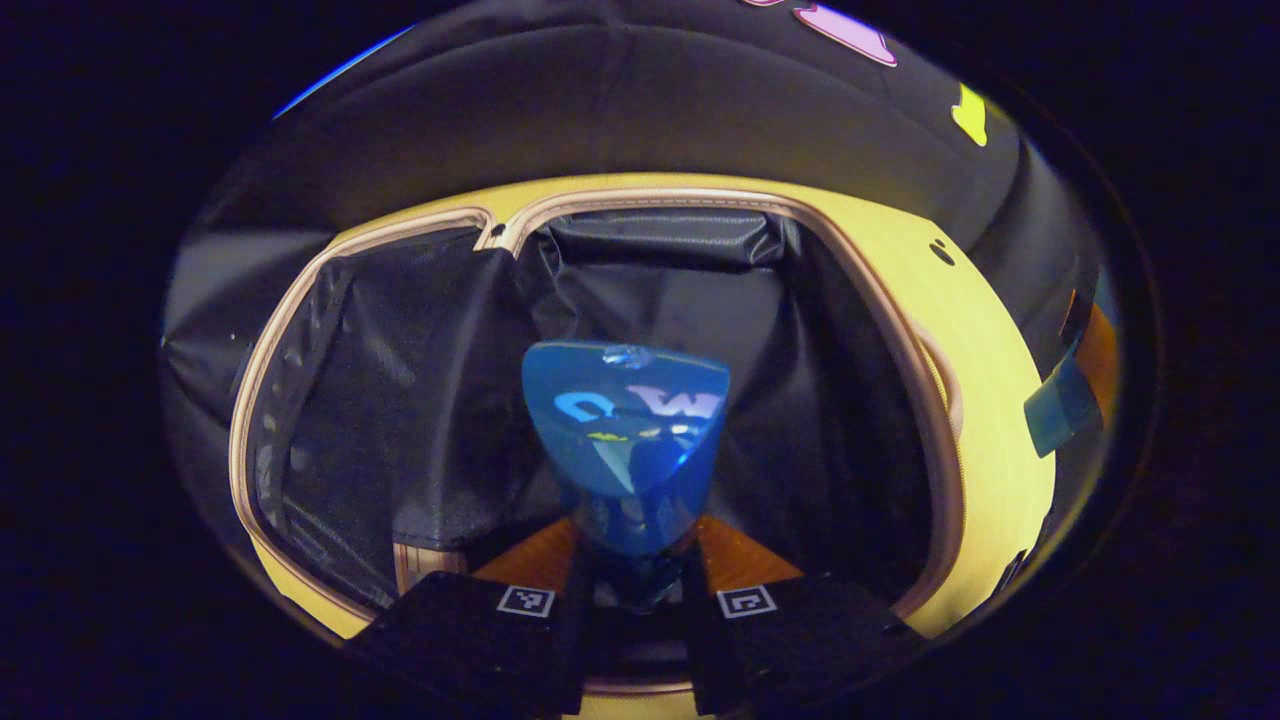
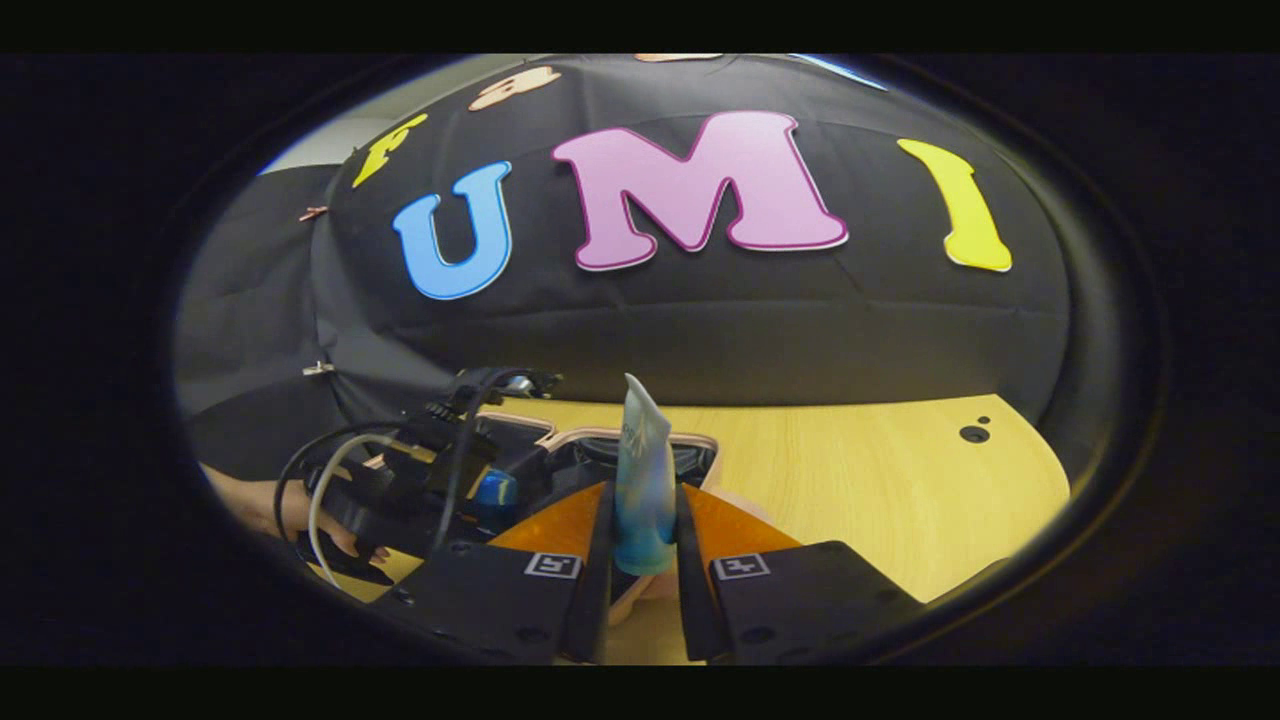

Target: First open the suitcase, pack the skin care products into it, and then close the suitcase.

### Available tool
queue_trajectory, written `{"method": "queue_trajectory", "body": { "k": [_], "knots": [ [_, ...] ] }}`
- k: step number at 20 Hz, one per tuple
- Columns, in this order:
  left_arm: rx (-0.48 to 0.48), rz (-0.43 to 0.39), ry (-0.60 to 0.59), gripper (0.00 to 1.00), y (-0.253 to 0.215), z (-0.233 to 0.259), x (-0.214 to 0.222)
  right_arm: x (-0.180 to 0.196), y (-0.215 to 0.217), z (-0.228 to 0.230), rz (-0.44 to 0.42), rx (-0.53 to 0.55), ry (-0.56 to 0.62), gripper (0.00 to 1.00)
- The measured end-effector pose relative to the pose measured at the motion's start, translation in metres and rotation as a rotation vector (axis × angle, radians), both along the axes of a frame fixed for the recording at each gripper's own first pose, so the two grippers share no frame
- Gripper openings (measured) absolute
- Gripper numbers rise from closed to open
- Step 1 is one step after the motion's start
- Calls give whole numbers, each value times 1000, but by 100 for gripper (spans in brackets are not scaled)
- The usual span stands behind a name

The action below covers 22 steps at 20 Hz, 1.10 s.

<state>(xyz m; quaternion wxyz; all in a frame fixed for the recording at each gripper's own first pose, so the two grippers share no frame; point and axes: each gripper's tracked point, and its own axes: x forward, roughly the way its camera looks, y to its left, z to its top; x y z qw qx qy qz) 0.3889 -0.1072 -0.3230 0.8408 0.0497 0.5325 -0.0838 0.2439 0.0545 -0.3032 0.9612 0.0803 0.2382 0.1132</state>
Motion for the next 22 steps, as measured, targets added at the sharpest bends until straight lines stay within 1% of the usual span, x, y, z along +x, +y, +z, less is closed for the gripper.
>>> {"method": "queue_trajectory", "body": {
  "k": [1, 2, 3, 4, 5, 7, 9, 11, 12, 13, 14, 15, 17, 18, 19, 21, 22],
  "knots": [
    [2, 22, 33, 44, 0, -2, -3, 2, 3, -3, 0, 10, 21, 28],
    [7, 36, 56, 47, -2, 0, -3, 4, 6, -4, -1, 19, 36, 28],
    [18, 34, 69, 48, -1, 0, 0, 5, 7, -4, -1, 19, 42, 28],
    [33, 29, 75, 45, -1, -1, 3, 6, 5, -3, -1, 13, 42, 27],
    [46, 28, 81, 44, 0, -5, 6, 8, 4, -1, -1, 4, 42, 39],
    [54, 39, 82, 44, 0, -8, 9, 9, 2, 0, -7, 3, 56, 37],
    [47, 70, 54, 45, 2, 1, 8, 10, 3, -3, -17, 15, 87, 35],
    [28, 100, -37, 47, 7, 25, 13, 10, 4, -5, -26, 12, 116, 33],
    [17, 102, -95, 49, 11, 42, 16, 10, 8, -7, -26, 11, 130, 33],
    [5, 102, -160, 62, 17, 63, 18, 10, 13, -10, -23, 11, 147, 27],
    [1, 105, -229, 71, 24, 85, 20, 9, 19, -13, -21, 11, 163, 33],
    [7, 108, -289, 82, 34, 102, 16, 9, 26, -19, -19, 5, 185, 33],
    [30, 121, -380, 99, 54, 134, 2, 6, 37, -36, -24, -16, 241, 33],
    [30, 128, -411, 99, 60, 145, -5, 4, 41, -48, -29, -31, 277, 27],
    [17, 137, -439, 99, 65, 155, -13, 3, 45, -59, -36, -45, 313, 33],
    [-33, 158, -467, 99, 74, 174, -31, -2, 48, -80, -53, -83, 382, 33],
    [-59, 168, -466, 99, 77, 178, -37, -6, 49, -89, -66, -86, 426, 33]
  ]
}}
